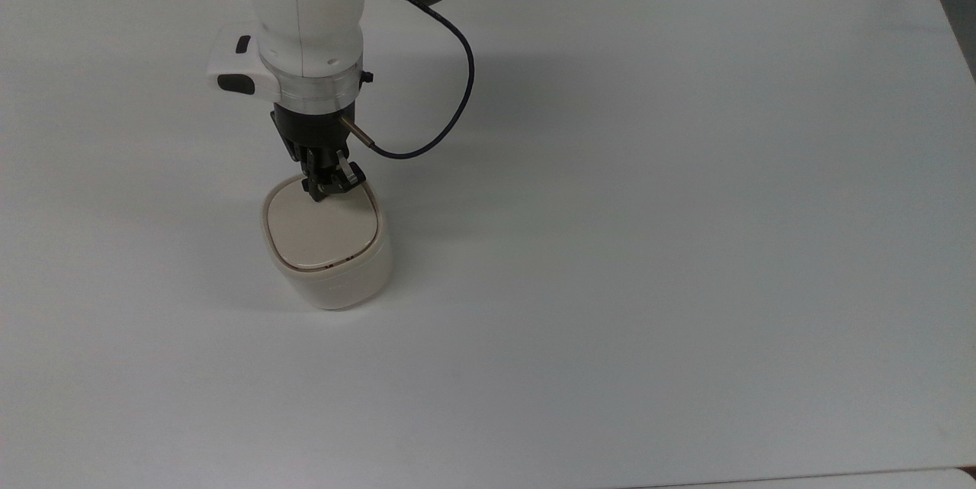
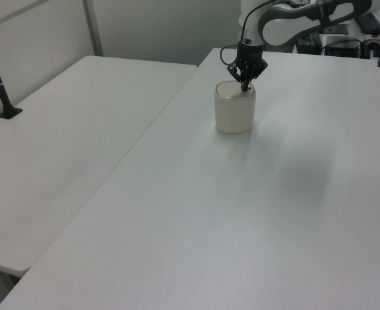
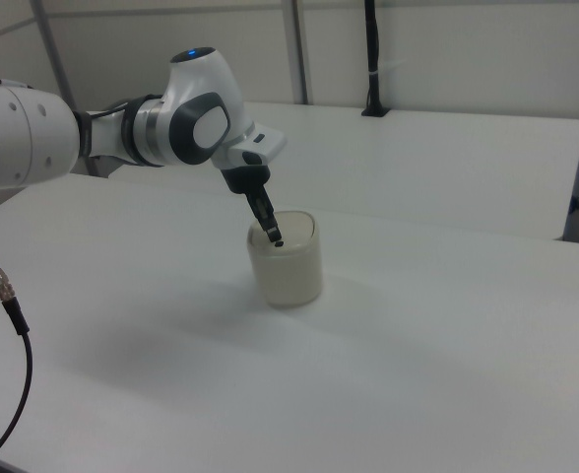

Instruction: Close the trash bin

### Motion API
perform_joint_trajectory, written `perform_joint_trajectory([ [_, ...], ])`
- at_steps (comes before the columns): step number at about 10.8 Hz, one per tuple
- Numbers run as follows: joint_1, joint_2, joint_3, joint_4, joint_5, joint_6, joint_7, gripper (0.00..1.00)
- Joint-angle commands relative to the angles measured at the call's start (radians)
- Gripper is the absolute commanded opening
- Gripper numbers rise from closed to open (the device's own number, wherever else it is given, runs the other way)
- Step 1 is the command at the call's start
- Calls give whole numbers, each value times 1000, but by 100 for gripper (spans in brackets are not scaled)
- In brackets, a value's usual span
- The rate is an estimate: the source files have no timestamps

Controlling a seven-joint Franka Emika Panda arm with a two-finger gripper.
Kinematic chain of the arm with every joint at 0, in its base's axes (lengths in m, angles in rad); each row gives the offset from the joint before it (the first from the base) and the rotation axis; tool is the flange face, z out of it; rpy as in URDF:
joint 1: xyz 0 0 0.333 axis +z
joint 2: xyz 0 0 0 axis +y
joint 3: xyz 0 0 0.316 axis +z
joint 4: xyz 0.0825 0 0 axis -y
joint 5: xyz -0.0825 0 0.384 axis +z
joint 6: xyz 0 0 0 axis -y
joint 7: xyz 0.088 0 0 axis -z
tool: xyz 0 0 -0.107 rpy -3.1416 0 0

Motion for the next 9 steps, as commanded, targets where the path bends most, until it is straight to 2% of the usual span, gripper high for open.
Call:
perform_joint_trajectory([
  [1, -19, -70, 7, -28, 5, -29, -22, 0],
  [3, -16, -144, 19, -29, 3, -91, -38, 0],
  [4, -19, -190, 40, -29, 5, -146, -80, 0],
  [6, -9, -289, 45, -34, 18, -271, -137, 1],
  [7, -6, -340, 51, -38, 44, -337, -186, 7],
  [8, -6, -384, 56, -44, 83, -405, -241, 33],
  [9, -5, -420, 56, -48, 113, -462, -269, 77],
])
